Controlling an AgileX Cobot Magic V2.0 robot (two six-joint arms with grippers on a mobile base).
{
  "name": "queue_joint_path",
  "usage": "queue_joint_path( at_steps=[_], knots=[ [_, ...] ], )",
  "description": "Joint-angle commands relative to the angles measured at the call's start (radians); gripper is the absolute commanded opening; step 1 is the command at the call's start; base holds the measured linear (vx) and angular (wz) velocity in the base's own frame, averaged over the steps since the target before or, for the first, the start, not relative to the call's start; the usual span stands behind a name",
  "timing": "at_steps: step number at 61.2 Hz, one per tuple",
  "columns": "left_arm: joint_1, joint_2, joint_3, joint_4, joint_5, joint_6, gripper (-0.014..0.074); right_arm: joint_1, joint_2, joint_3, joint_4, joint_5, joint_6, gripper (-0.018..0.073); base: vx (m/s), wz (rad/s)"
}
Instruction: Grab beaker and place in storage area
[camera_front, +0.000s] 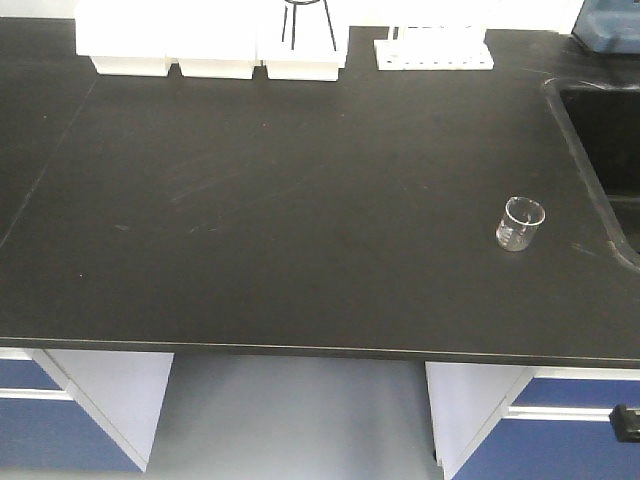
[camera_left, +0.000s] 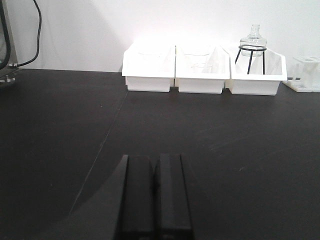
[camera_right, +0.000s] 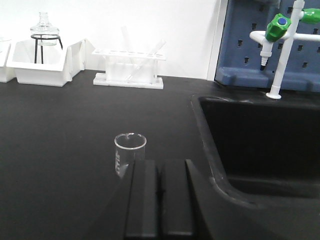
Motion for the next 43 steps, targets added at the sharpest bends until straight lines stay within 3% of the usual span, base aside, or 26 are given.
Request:
queue_joint_path(
  at_steps=[1, 11, 14, 24, 43],
  knots=[
    [-0.006, -0.018, 0.022, -0.005, -0.085, -0.006, -0.0008, -0.002, -0.012, 0.008, -0.017, -0.134, -0.007, -0.0008, 0.0, 0.0],
    [-0.006, -0.018, 0.022, -0.005, -0.085, -0.006, -0.0008, -0.002, -0.012, 0.001, 0.019, -0.422, 0.021, -0.0008, 0.0, 0.0],
    [-0.006, -0.018, 0.022, -0.005, -0.085, -0.006, -0.0008, -0.002, -0.009, -0.02, 0.05, -0.451, 0.044, -0.0008, 0.0, 0.0],
    [-0.006, -0.018, 0.022, -0.005, -0.085, -0.006, -0.0008, -0.002, 0.126, -0.165, 0.115, -0.294, 0.067, -0.0008, 0.0, 0.0],
    [-0.006, -0.018, 0.022, -0.005, -0.085, -0.006, -0.0008, -0.002, 0.757, -0.577, 0.118, -0.155, 0.057, -0.0008, 0.0, 0.0]
  ],
)
